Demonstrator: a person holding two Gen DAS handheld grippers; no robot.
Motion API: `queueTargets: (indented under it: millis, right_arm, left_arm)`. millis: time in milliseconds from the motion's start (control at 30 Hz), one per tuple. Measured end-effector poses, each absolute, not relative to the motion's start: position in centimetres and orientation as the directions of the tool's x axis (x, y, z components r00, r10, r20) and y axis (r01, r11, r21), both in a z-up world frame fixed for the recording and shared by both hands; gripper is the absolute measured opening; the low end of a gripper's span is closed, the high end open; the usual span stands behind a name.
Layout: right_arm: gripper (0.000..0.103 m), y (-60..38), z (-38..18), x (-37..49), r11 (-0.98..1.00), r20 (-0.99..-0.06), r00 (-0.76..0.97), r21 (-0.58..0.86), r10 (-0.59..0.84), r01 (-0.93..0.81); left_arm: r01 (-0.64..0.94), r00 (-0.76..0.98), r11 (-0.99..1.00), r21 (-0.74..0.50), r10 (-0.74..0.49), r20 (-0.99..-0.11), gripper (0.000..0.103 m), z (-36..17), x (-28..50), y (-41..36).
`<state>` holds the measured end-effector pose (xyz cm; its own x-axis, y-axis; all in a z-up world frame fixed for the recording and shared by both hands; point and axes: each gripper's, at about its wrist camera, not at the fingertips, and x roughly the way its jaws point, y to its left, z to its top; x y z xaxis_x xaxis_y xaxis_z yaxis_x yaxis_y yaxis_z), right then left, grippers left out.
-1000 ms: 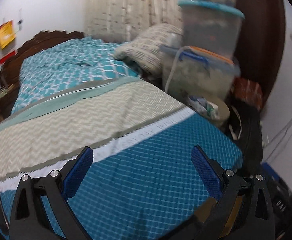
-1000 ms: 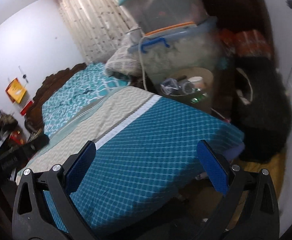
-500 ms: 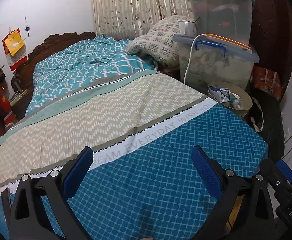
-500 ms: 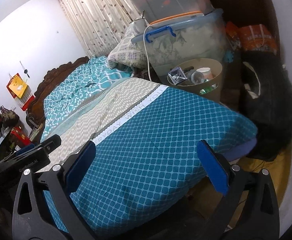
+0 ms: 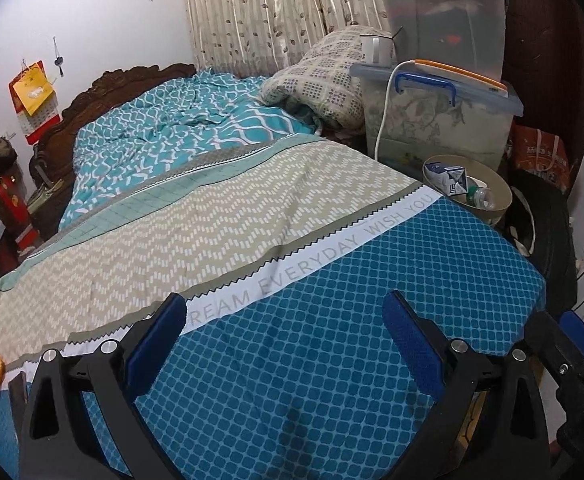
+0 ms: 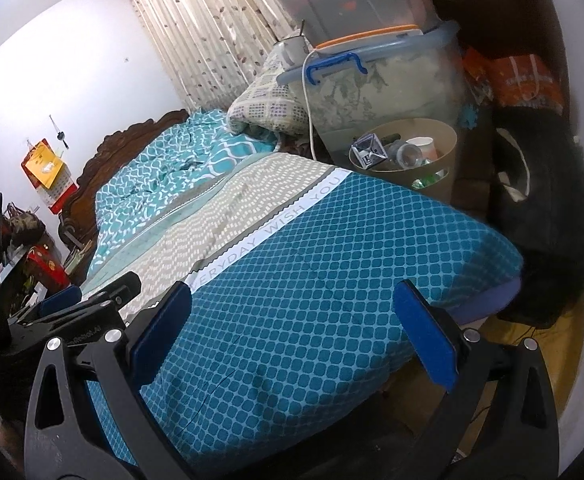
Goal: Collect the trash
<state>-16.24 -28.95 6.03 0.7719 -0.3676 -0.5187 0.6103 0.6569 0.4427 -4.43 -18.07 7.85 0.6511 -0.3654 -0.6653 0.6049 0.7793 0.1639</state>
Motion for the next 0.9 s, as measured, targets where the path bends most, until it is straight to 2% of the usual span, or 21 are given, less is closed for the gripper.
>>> queueTargets:
  millis: [400,900]
  right_arm:
    - [0.1,-28.0,6.7,-16.5,0.679,-0.496,0.783,0.429,-0.375,0.596]
    - [0.1,-27.0,6.6,-15.8,0.703,-0.52,0.779,0.404,-0.349,0.585]
  left_arm:
    - [0.583,0.651,0.798,0.153,-0.345,-0.676,0.094,7.8,-4.4,-16.9]
    - [0.571,0.664,0.804,0.169,-0.331,-0.671,0.094,7.7,-4.5,-16.2]
